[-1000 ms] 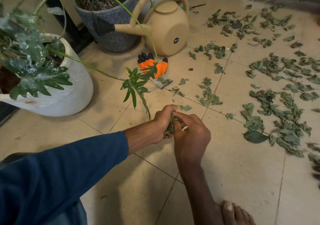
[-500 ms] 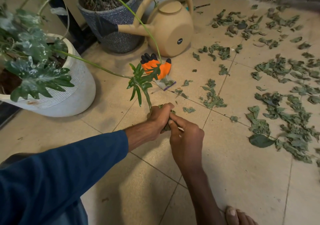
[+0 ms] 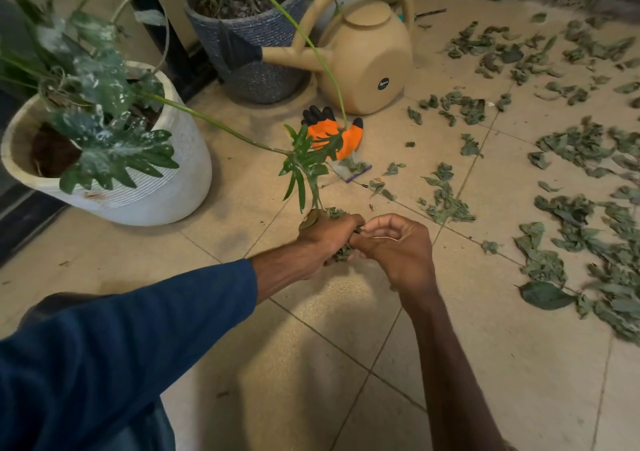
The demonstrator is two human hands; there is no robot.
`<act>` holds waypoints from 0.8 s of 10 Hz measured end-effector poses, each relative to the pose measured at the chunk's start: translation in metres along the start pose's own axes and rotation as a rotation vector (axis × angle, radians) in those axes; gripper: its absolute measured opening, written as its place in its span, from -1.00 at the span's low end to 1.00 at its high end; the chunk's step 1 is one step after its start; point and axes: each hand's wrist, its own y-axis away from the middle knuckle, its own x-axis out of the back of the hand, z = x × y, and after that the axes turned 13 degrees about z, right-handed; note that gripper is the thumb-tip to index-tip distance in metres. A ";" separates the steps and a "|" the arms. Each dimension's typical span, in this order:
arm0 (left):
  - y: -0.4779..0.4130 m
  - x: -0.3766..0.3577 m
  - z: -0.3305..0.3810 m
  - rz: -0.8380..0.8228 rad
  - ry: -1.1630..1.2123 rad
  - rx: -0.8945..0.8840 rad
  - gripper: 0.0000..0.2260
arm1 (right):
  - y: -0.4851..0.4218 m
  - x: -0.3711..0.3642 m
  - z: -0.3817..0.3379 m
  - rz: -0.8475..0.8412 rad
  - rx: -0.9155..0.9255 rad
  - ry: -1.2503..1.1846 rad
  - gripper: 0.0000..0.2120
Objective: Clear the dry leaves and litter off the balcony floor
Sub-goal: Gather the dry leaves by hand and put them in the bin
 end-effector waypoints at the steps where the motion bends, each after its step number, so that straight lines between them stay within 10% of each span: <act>1: -0.010 0.002 -0.009 0.051 -0.032 -0.022 -0.45 | -0.004 0.002 -0.006 -0.144 -0.100 -0.073 -0.72; 3: 0.004 0.034 -0.005 0.164 0.032 -0.005 -0.87 | -0.045 0.013 -0.012 -0.268 -0.202 0.006 -0.74; 5: 0.015 0.051 -0.008 0.173 -0.021 -0.004 -0.85 | -0.137 -0.056 -0.002 0.175 0.364 0.520 -0.78; 8: 0.011 0.069 -0.019 0.152 -0.057 -0.011 -0.79 | -0.186 -0.091 0.025 0.117 0.453 0.816 -0.87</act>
